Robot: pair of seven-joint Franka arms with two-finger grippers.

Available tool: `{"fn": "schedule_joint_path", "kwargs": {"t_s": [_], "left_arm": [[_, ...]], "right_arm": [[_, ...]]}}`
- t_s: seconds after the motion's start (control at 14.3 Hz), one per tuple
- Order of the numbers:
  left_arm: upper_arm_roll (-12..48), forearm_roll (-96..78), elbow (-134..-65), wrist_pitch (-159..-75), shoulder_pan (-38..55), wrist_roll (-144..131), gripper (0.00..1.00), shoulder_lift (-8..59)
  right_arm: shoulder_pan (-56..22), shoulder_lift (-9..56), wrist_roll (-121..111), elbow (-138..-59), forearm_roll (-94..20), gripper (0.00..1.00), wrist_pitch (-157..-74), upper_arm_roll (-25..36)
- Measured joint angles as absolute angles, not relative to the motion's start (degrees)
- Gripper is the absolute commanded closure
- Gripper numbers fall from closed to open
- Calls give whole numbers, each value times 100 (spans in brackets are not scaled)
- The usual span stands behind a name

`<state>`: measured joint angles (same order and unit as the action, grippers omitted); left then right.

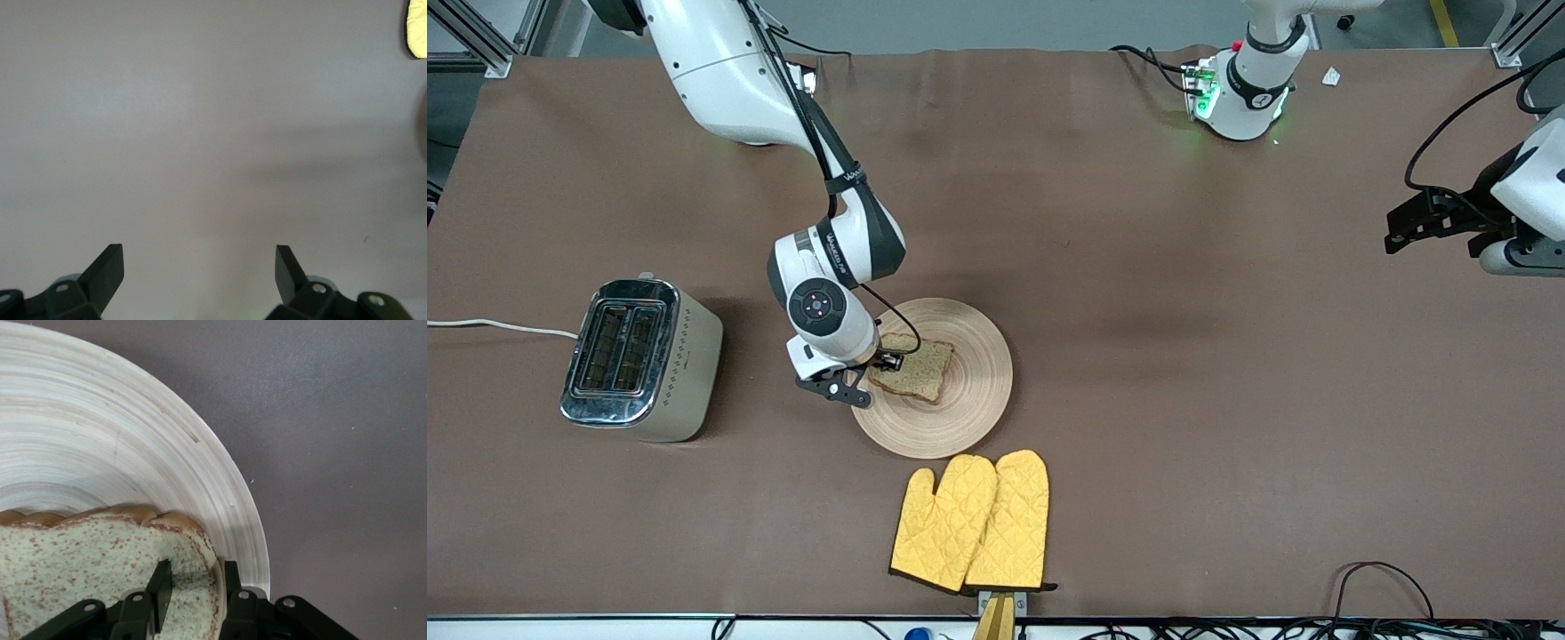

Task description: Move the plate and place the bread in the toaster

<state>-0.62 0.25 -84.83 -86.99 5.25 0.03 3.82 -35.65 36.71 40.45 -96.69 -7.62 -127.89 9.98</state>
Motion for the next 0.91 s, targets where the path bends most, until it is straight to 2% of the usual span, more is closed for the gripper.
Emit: {"fn": "schedule_joint_path", "kwargs": {"t_s": [0.21,0.63,0.91], "left_arm": [[-64,25,-8484,-8703,496,-1,0,382],[-63,20,-8542,-8910,457,-1,0,385],[-60,18,-8564,-8941,459,-1,0,386]], "right_arm": [[-3554,3678,4045,-9671,-765,65,-12796,1000],[-3522,3700,4045,-9673,-906,93,-12834,1005],[-3513,3702,4045,-9678,-998,99,-12842,1011]]}}
